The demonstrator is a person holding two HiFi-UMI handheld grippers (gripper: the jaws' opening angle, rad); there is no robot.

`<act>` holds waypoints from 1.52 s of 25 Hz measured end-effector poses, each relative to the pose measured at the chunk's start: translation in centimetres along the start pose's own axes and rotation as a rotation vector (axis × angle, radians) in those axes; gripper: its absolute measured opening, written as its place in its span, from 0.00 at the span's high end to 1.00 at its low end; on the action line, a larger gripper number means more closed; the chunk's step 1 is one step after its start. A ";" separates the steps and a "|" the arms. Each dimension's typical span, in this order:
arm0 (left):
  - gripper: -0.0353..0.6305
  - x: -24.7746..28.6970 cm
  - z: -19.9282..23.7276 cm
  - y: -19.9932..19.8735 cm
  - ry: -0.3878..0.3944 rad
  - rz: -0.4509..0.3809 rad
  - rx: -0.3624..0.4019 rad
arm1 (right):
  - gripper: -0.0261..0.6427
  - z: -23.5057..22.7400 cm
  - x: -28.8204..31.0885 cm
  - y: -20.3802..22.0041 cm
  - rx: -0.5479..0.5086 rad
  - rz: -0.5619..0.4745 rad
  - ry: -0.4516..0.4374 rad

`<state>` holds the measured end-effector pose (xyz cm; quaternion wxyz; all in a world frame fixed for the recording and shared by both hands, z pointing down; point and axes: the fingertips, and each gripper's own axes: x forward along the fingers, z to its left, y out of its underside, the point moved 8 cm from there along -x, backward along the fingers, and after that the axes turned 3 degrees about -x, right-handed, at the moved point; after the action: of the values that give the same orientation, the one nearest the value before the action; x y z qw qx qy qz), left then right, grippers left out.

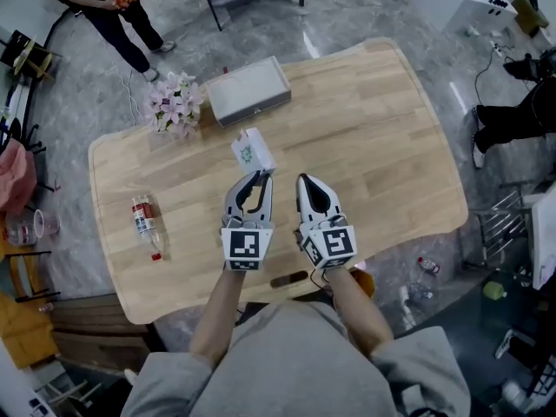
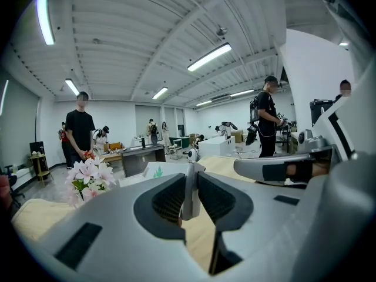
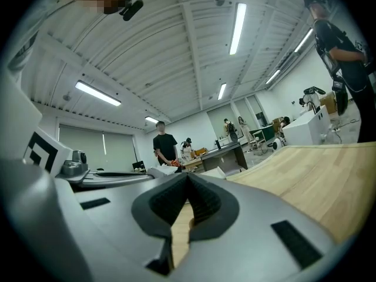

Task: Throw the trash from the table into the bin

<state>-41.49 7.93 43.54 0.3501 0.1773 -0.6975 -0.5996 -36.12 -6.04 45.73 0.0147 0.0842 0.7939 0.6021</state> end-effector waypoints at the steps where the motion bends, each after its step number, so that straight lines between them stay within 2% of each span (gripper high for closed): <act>1: 0.84 -0.4 0.0 0.0 0.005 -0.005 0.000 | 0.96 0.4 -0.5 0.0 -0.002 -0.004 0.008; 22: 0.84 -16.0 -2.8 0.9 0.237 -0.118 0.051 | 0.96 13.2 -16.1 1.4 -0.082 -0.103 0.248; 29: 0.84 -18.1 -7.0 0.0 0.323 -0.141 0.067 | 0.96 13.4 -21.5 0.6 -0.099 -0.128 0.330; 38: 0.84 -20.6 -16.0 -0.3 0.442 -0.166 0.099 | 0.96 11.3 -31.2 0.1 -0.101 -0.174 0.453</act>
<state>-16.12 10.23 38.10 0.4345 0.3781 -0.6155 -0.5380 -3.94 0.04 40.31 -0.1079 -0.1225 0.7501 0.6409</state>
